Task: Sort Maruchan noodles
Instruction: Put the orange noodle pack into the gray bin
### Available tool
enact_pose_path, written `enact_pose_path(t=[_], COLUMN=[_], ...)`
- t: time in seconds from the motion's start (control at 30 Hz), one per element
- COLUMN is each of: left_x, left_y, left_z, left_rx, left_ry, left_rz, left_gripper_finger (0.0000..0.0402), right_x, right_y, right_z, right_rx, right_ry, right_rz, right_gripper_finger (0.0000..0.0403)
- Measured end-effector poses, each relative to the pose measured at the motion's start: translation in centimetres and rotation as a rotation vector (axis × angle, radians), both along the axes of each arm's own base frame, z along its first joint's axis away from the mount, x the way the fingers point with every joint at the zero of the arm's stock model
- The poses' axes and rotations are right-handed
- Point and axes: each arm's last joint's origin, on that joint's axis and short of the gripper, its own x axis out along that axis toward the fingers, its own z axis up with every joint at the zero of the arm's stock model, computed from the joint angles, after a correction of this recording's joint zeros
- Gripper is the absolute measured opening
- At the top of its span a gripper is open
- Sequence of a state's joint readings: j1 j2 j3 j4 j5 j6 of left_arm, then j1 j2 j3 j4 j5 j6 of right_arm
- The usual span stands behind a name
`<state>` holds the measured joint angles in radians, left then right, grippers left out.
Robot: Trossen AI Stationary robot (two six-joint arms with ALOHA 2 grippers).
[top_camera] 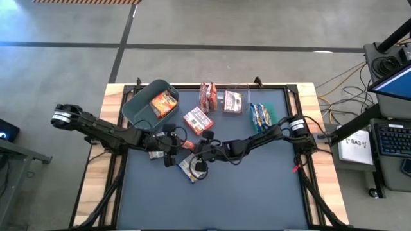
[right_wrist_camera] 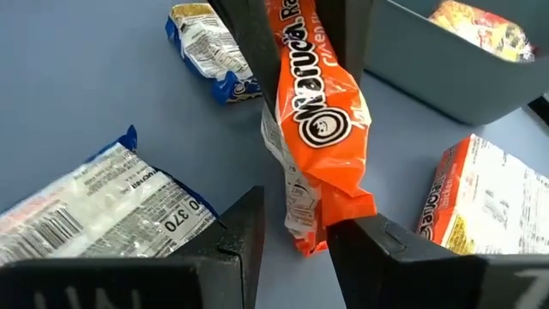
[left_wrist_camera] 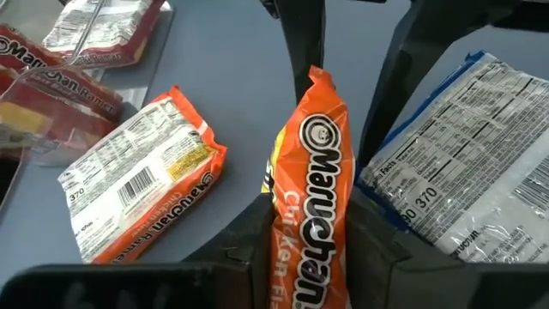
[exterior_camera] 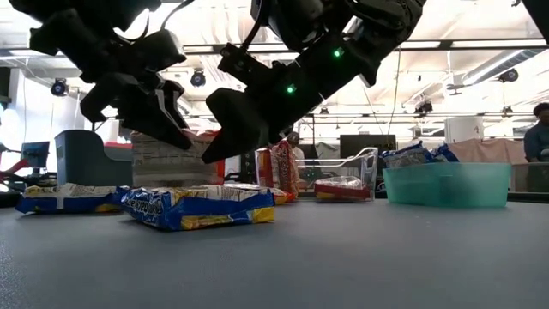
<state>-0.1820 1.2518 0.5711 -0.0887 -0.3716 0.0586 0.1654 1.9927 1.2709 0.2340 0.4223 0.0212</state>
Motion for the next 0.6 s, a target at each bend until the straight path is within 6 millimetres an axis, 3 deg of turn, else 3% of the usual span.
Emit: enact_pose_path(t=[0.23, 0.6], left_x=[0.1, -0.1], left_y=[0.0, -0.1], left_z=[0.8, 4.8], left_rx=[0.010, 0.043], left_ry=[-0.008, 0.008], left_rz=[0.004, -0.010], left_gripper_finger=[0.0081, 0.0079], right_x=[-0.7, -2.4], right_y=[0.0, -0.3], right_z=[1.9, 6.7], right_rx=[0.053, 0.120], right_ry=[-0.003, -0.102], right_rz=[-0.016, -0.044], right_gripper_finger=[0.0107, 0.0107])
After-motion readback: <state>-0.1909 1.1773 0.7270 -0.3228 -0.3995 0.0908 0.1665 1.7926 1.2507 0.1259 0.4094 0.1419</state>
